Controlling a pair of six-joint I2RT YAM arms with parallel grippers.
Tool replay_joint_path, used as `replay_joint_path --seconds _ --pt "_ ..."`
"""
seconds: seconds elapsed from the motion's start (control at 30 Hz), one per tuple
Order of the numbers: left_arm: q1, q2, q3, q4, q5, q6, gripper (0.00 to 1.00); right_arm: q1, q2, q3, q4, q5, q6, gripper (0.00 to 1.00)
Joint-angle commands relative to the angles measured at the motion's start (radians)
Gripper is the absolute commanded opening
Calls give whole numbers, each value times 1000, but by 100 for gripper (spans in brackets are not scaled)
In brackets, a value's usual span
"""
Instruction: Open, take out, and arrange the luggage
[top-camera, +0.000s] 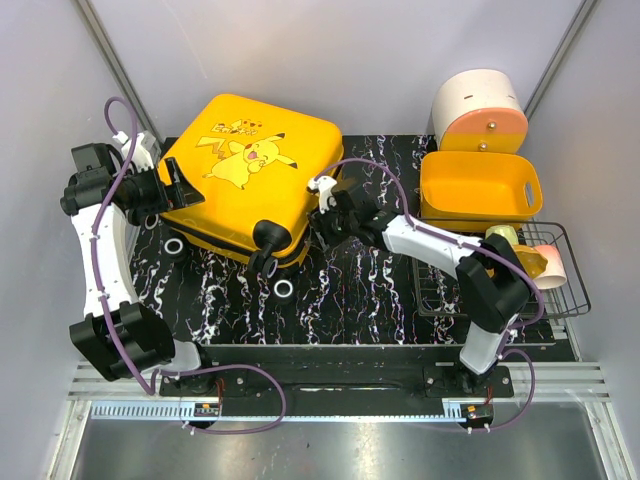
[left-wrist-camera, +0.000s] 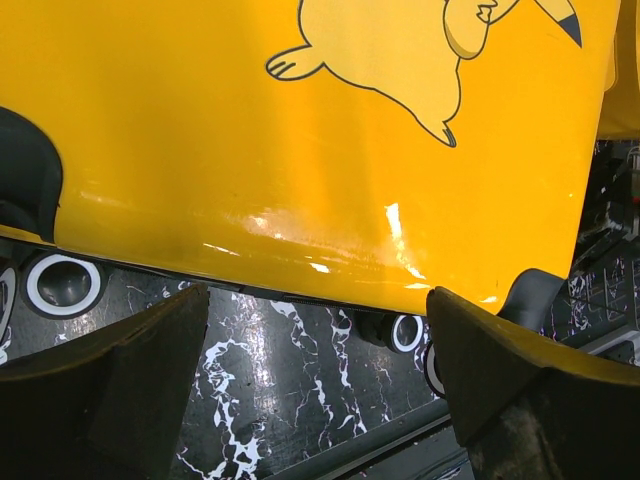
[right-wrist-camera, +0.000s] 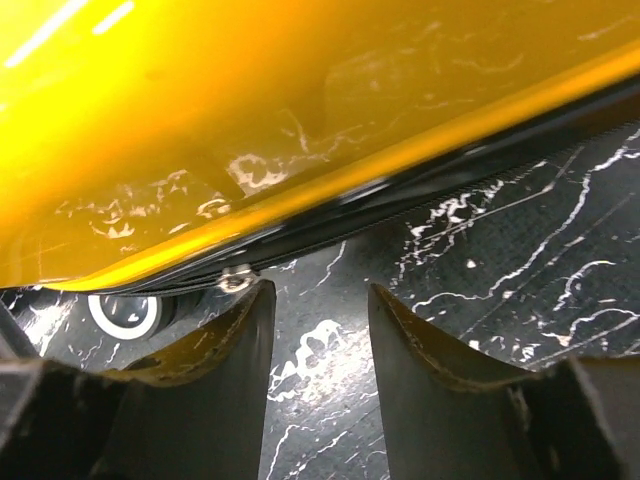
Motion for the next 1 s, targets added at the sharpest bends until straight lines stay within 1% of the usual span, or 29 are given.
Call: replay_joint_path --seconds 0.0,0.1,0.2,0.23,0.33,0.4,0.47,0.5,0.53,0.67,0.8,0.9,0.97 --pt "5 -22 3 48 -8 -2 93 -70 -15 56 28 52 11 49" --pt "8 -19 6 48 -14 4 93 -133 -17 62 39 43 6 46" --pt "7 -16 9 46 -11 7 93 -170 -24 56 56 -24 -21 45" --pt "7 -16 9 46 -8 8 93 -179 -34 45 65 -71 -29 45" --pt "7 -17 11 46 -5 4 93 -175 -81 -8 105 -167 -32 48" --pt "7 -20 8 46 1 -2 93 -156 -94 -10 78 -182 -11 51" --pt "7 -22 6 49 1 -6 93 -112 -97 -8 61 -158 -6 56" --pt "5 -28 -3 54 1 -14 93 -97 -101 -11 55 -146 8 63" --pt "7 -31 -6 57 0 -19 93 -80 -98 -10 52 -120 14 64" --pt "7 -42 -18 63 0 -23 93 -24 -78 -13 39 -55 25 65" --pt "7 -51 -18 63 0 -23 93 12 -69 -57 70 -1 -14 65" --pt "7 -53 -25 66 0 -32 93 42 -75 -77 90 67 -27 65" --pt "7 -56 -34 78 0 -37 93 78 -74 -79 96 141 -37 65"
